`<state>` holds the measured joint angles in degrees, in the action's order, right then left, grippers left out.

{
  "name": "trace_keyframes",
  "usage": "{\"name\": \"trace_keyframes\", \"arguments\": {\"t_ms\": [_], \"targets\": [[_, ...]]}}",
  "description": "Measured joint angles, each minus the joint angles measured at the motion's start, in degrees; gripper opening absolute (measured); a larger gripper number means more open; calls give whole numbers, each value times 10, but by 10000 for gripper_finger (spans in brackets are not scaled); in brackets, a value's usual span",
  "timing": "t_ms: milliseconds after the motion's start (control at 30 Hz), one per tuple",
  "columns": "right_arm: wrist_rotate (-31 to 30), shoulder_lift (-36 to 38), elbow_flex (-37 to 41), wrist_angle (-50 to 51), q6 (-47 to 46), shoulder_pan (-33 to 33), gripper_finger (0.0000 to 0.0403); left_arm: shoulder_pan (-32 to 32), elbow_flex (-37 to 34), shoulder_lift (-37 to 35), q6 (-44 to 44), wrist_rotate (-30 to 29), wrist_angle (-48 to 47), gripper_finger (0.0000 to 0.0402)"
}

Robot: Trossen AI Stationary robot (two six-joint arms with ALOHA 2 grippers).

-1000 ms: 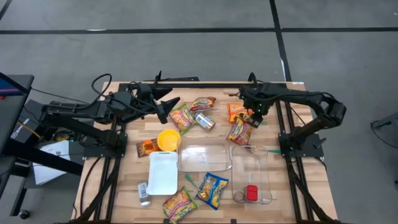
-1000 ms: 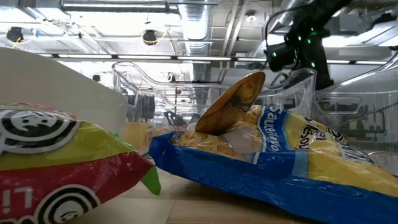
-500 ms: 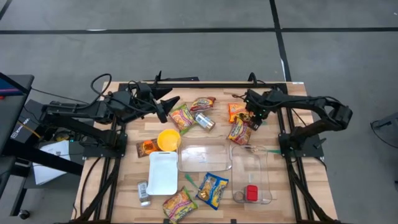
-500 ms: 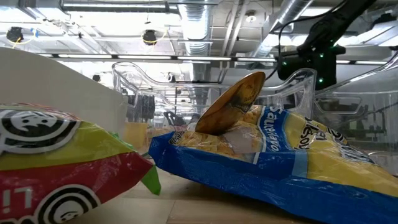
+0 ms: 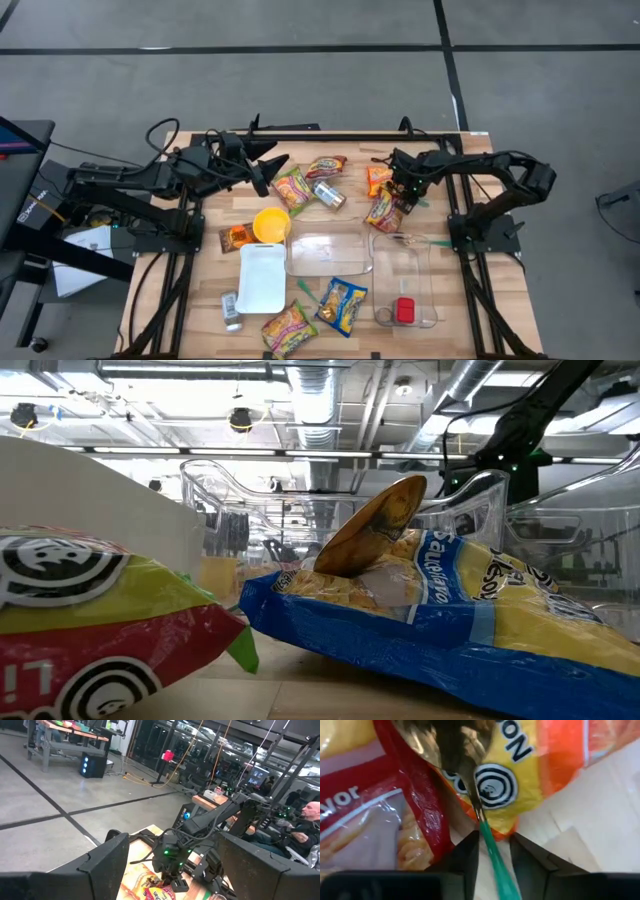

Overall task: Pick & Place Food Item
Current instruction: Put the green spoon into the white bin

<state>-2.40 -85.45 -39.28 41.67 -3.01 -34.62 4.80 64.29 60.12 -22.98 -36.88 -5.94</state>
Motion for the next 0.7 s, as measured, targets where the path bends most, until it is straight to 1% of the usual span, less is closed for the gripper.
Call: {"name": "trace_keyframes", "arguments": {"t_ms": [100, 167, 200, 367, 467, 600, 700], "targets": [[4, 5, 2, -1, -6, 0, 51, 0, 0, 0, 0, 0, 0, 297], [-4, 12, 3, -1, -11, 0, 21, 0, 0, 0, 0, 0, 0, 297], [-6, 17, 3, -1, -14, -1, 14, 0, 0, 0, 0, 0, 0, 297], [-24, 54, 2, 11, -36, 0, 22, 0, 0, 0, 0, 0, 0, 297], [-24, 86, -1, 21, -49, 0, 11, 0, 0, 0, 0, 0, 0, 297], [-19, 137, -27, 53, -74, 14, 12, 0, 0, 0, 1, 0, 0, 297], [-14, 180, -58, 77, -93, 36, 14, 0, 0, 0, 0, 0, 0, 297]]}}
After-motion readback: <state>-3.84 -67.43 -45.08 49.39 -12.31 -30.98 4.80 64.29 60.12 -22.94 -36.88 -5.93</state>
